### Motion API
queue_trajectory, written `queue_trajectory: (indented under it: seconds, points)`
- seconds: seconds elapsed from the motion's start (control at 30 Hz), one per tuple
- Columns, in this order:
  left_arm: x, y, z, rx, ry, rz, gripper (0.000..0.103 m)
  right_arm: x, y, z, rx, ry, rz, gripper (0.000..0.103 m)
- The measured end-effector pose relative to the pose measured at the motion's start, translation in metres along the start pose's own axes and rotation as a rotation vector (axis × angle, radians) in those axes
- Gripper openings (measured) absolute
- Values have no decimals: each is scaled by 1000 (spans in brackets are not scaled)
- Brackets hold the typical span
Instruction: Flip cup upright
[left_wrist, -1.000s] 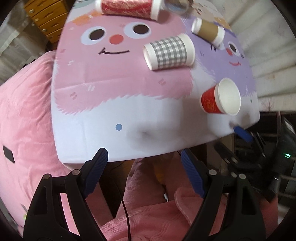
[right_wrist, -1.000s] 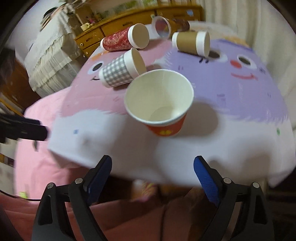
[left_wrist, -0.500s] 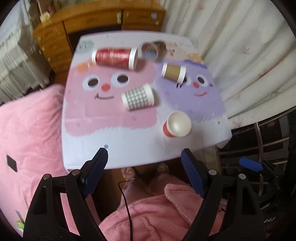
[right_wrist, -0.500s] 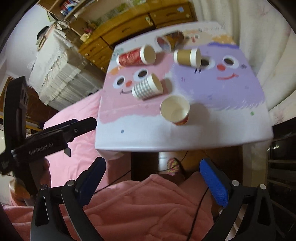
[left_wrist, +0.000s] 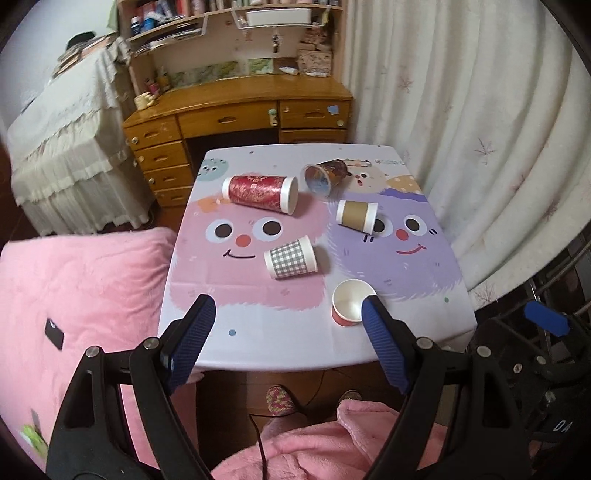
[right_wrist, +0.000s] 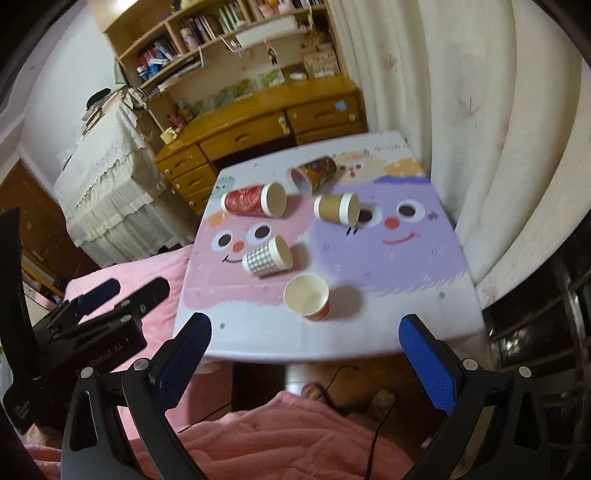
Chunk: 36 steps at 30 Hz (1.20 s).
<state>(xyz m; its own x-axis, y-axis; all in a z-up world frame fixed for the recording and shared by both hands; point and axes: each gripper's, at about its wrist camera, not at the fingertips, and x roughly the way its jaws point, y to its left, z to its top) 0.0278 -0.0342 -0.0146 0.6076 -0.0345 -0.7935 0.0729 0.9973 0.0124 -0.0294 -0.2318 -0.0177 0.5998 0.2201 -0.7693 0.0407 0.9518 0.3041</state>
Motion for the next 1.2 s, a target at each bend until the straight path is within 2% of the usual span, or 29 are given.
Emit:
queue_trajectory:
  seconds: [0.1, 0.23, 0.3, 0.4, 0.5, 0.7, 1.2]
  points:
    - [-2, 2, -11, -37, -16, -1, 79, -1, 1, -6, -12, -21, -1, 103]
    - [-8, 3, -16, -61, -58, 35, 81, 2, 5, -11, -42, -22, 4, 103]
    - [-9, 5, -19, -76, -62, 44, 87, 2, 9, -12, -56, -36, -6, 103]
    - [-8, 7, -21, -87, -53, 38, 91, 3, 12, -13, -66, -58, -13, 103]
    - [-7, 8, -19, -85, -56, 41, 102, 0, 11, -14, -69, -84, -14, 103]
    - [-6, 1, -18, -70, -63, 33, 102, -8, 9, -14, -69, -104, -44, 103]
    - [-5, -8, -19, -62, -58, 25, 102, -7, -2, -12, -51, -81, -47, 103]
